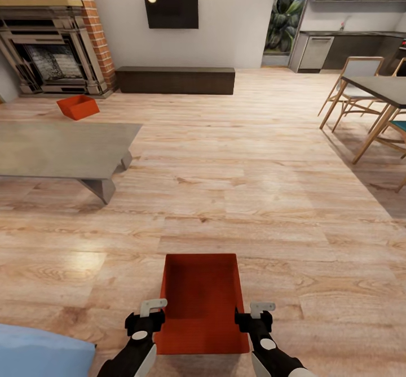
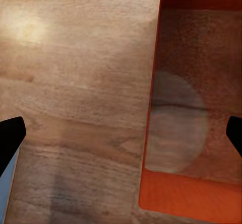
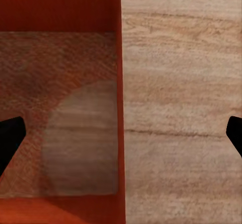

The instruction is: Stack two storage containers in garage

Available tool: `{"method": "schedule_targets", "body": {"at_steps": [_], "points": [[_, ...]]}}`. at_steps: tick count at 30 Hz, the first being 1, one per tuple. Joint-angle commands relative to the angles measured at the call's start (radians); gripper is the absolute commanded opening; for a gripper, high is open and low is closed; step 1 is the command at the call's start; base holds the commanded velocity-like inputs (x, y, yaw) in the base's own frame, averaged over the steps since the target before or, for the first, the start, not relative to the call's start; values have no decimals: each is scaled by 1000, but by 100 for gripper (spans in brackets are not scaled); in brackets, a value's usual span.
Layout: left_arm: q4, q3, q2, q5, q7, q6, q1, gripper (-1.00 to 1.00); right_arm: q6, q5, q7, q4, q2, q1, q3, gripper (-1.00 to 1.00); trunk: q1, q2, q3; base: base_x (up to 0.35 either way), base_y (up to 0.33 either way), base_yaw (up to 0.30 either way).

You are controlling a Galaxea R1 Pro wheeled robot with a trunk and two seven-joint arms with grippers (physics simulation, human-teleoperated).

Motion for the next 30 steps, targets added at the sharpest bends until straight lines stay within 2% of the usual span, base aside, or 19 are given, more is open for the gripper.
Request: {"method": "schedule_targets", "body": {"at_steps": [1, 9, 30], "points": [[-1, -8, 1, 11, 9, 2, 0, 100, -1, 4, -8, 1, 0, -1, 5, 100, 4, -8, -4, 0, 0, 0], [4, -8, 0, 26, 12, 3, 0, 100, -2, 2, -8, 1, 0, -1, 4, 100, 35, -64, -29, 0, 0, 0], [9, -10, -2, 26, 12, 1, 0, 100, -8, 1, -9, 1, 0, -1, 4, 100, 115, -211, -95, 0, 0, 0]]}}
